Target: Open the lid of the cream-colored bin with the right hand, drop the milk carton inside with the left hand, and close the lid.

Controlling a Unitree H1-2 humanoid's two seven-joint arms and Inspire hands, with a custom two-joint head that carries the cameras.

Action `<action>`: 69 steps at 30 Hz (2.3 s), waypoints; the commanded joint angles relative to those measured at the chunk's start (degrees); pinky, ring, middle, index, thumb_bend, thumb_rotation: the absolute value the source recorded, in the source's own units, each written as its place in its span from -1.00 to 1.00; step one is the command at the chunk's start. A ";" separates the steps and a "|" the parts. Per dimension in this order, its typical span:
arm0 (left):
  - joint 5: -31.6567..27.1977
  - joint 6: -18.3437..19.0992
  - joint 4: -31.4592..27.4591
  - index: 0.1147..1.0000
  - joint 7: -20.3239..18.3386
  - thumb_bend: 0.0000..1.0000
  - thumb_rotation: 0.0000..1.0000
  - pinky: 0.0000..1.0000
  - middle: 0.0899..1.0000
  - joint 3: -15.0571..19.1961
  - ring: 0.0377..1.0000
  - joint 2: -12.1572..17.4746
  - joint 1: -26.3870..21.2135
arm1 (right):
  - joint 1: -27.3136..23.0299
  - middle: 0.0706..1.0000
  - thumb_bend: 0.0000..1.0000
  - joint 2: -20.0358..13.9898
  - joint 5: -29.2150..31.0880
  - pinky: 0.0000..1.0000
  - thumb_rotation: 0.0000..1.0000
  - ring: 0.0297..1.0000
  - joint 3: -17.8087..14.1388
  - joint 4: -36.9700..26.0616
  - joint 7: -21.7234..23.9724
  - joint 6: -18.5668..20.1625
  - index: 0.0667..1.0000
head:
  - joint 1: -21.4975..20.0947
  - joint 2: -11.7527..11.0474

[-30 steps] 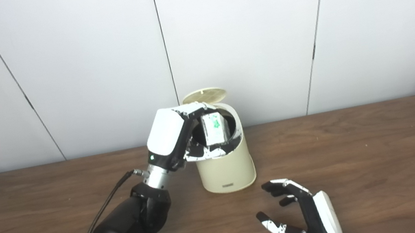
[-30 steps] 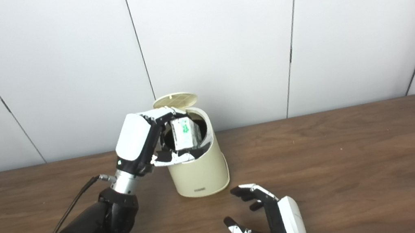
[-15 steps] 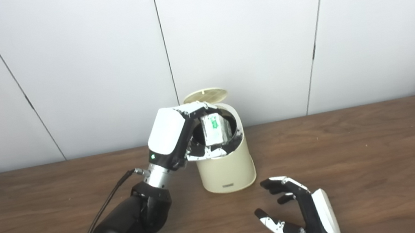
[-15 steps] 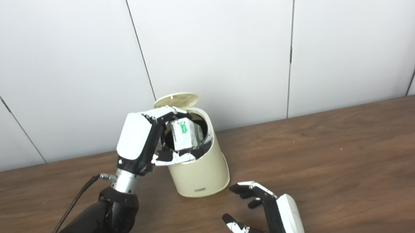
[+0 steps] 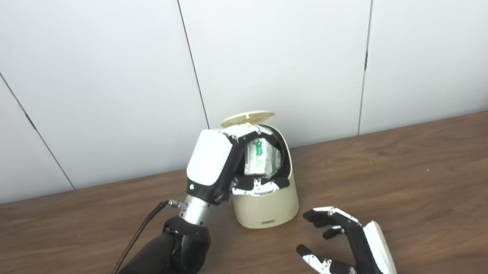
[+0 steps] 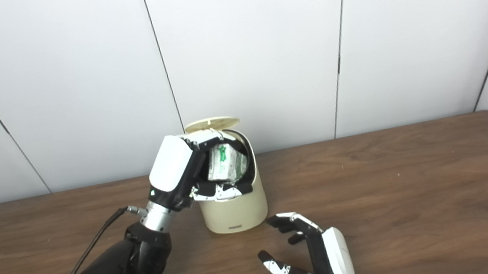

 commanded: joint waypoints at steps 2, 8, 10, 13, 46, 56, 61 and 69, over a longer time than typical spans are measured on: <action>2.19 -0.69 -1.82 0.14 1.02 0.99 -0.29 -0.15 0.15 2.50 0.08 0.26 -2.03 | -0.74 0.28 -0.33 0.37 0.17 0.10 -0.83 0.30 0.19 0.86 -0.98 -2.66 0.20 | -0.03 0.01; 3.97 -0.68 -3.82 0.16 -0.14 0.98 -0.28 -0.19 0.15 4.75 0.07 0.30 -1.17 | -0.86 0.28 -0.33 0.34 0.24 0.11 -0.79 0.30 0.16 1.19 -1.14 -3.01 0.20 | 0.01 0.01; 4.39 -0.68 -4.48 0.16 -0.49 0.98 -0.26 -0.20 0.16 5.33 0.07 0.28 -0.91 | -0.88 0.28 -0.33 0.32 0.21 0.10 -0.81 0.30 0.20 1.22 -1.10 -3.06 0.20 | 0.03 -0.12; 5.08 -0.69 -5.05 0.17 -0.57 0.98 -0.26 -0.20 0.16 5.96 0.07 0.18 -0.75 | -0.91 0.28 -0.33 0.31 0.42 0.10 -0.86 0.30 0.21 1.39 -1.16 -3.45 0.19 | 0.08 -0.12; -18.29 0.01 -41.88 -0.15 -12.92 -0.02 -0.84 -0.19 -0.01 24.22 -0.04 1.26 23.52 | -6.64 0.39 -0.34 -3.13 -3.97 0.08 -0.09 0.34 -2.63 -8.58 -0.12 -3.10 0.34 | 0.74 -0.49; -30.32 6.10 -46.00 -0.13 -26.29 -0.05 -0.81 0.02 0.30 35.35 0.23 -7.82 41.28 | -18.90 0.97 0.22 -10.07 -10.68 0.85 0.89 0.98 -3.41 -17.53 13.58 3.66 0.92 | 0.46 -1.84; -35.83 11.35 -45.17 0.51 -33.29 -0.17 0.73 0.27 0.54 38.56 0.47 -8.38 44.52 | -26.16 1.00 0.32 -11.05 -14.54 0.91 0.79 1.00 -3.32 -21.96 24.30 10.98 0.99 | -0.08 -1.97; -40.71 15.32 -41.20 0.59 -39.60 -0.08 0.69 0.40 0.60 43.53 0.54 -10.29 47.01 | -35.32 0.94 0.50 -14.27 -17.57 0.86 0.77 1.00 -2.65 -20.41 34.74 15.27 0.87 | -0.42 -2.08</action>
